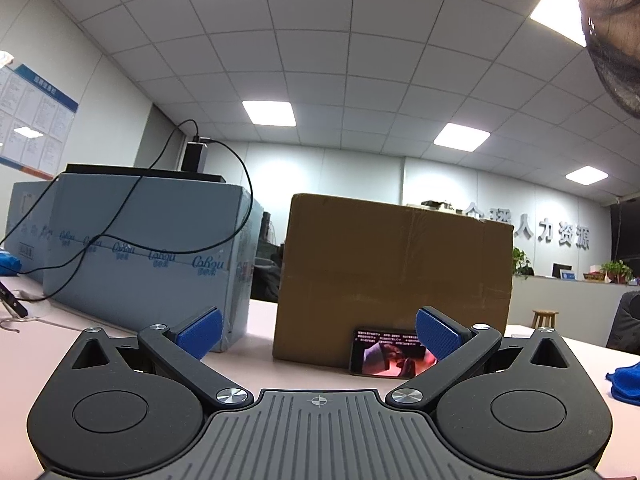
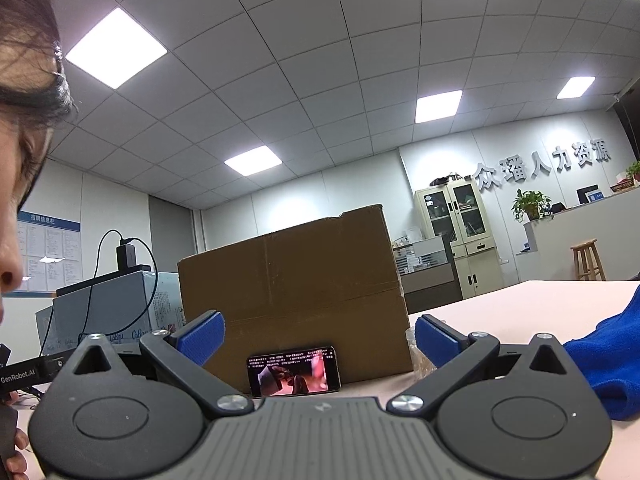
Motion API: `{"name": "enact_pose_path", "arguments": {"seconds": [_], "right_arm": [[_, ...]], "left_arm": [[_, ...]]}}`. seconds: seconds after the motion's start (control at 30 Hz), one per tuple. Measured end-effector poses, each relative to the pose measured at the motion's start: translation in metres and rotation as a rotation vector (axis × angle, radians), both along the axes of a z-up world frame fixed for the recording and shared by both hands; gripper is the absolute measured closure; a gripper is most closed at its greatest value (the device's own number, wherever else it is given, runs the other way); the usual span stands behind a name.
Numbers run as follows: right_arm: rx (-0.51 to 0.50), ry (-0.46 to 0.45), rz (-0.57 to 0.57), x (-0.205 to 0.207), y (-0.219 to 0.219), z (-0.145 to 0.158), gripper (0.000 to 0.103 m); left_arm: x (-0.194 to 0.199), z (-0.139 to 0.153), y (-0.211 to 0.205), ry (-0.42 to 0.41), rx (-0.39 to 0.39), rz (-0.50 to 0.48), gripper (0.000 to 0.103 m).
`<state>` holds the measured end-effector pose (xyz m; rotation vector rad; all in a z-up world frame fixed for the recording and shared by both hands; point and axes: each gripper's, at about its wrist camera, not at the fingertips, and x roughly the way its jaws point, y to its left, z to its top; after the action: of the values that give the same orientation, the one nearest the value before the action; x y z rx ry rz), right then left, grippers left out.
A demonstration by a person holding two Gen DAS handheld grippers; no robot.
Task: Clean bowl
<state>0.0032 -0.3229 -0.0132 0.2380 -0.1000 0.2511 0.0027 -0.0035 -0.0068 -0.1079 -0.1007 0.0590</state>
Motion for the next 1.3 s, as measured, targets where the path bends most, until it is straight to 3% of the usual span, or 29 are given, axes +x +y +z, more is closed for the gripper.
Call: {"name": "enact_pose_path", "arguments": {"seconds": [1.3], "right_arm": [[0.004,0.012,0.031,0.021,0.012,0.001,0.0]], "left_arm": [[-0.005,0.001,-0.002,0.006,-0.007,0.001,0.0]]}}
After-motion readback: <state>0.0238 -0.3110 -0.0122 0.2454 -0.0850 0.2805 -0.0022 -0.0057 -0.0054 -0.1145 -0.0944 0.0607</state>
